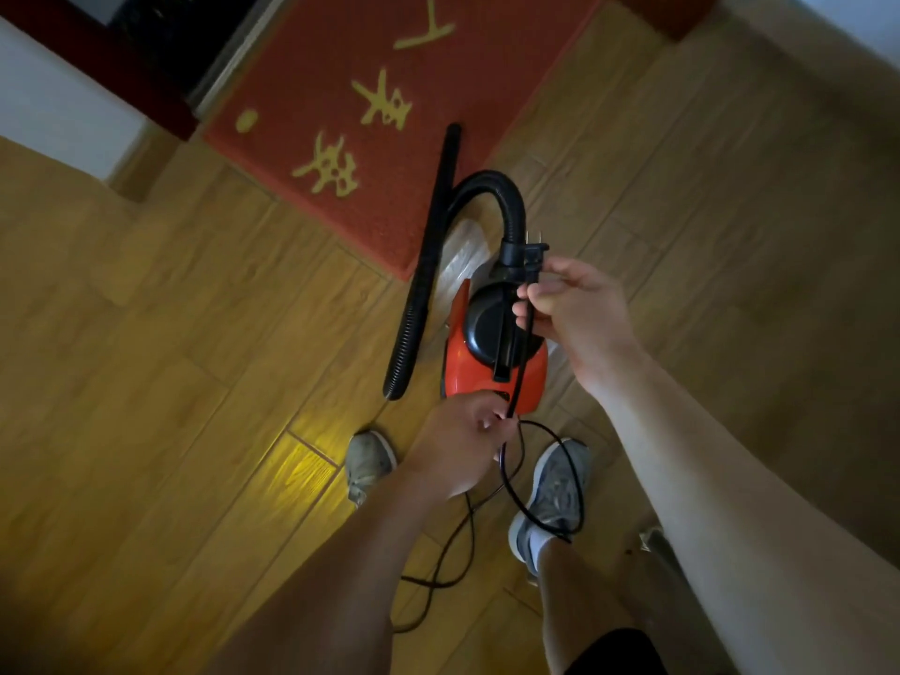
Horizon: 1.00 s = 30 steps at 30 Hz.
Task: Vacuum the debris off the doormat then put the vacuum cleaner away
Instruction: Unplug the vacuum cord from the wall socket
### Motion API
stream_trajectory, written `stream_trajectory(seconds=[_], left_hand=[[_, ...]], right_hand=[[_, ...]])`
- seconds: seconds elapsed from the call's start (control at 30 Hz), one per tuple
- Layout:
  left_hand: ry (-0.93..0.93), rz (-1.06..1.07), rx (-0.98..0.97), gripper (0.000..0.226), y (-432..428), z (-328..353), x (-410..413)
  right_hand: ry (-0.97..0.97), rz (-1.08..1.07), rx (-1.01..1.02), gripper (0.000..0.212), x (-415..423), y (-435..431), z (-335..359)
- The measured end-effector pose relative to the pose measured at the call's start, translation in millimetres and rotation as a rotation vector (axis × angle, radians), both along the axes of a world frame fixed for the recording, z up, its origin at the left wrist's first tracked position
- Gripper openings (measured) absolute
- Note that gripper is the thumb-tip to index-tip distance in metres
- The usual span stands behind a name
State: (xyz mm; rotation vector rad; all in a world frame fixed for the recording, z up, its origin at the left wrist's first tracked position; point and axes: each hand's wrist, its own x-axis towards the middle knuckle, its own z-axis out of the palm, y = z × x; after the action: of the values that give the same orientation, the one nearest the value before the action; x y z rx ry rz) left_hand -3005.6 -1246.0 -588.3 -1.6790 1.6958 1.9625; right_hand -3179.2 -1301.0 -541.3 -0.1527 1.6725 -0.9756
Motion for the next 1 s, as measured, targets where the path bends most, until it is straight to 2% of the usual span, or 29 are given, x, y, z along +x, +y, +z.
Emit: stream_trajectory(seconds=[0.37,0.53,0.7,1.0], left_hand=[[0.002,0.047,0.082,0.014,19,-125,-7],[-0.018,0.090,0.079,0.013,25,-157,-7],[-0.013,0.111,0.080,0.013,26,-167,-15],[-0.036,0.152,0.108,0.012,30,-187,-14]], right_hand=[[0.111,0.095,0.075,0.033,0,8,-133],[0.145,0.109,0.066,0.031,-3,12,-162],[0.158,0.063,0.008,0.033,-7,15,-179],[0.226,0.125,0.015,0.030,-9,18,-195]])
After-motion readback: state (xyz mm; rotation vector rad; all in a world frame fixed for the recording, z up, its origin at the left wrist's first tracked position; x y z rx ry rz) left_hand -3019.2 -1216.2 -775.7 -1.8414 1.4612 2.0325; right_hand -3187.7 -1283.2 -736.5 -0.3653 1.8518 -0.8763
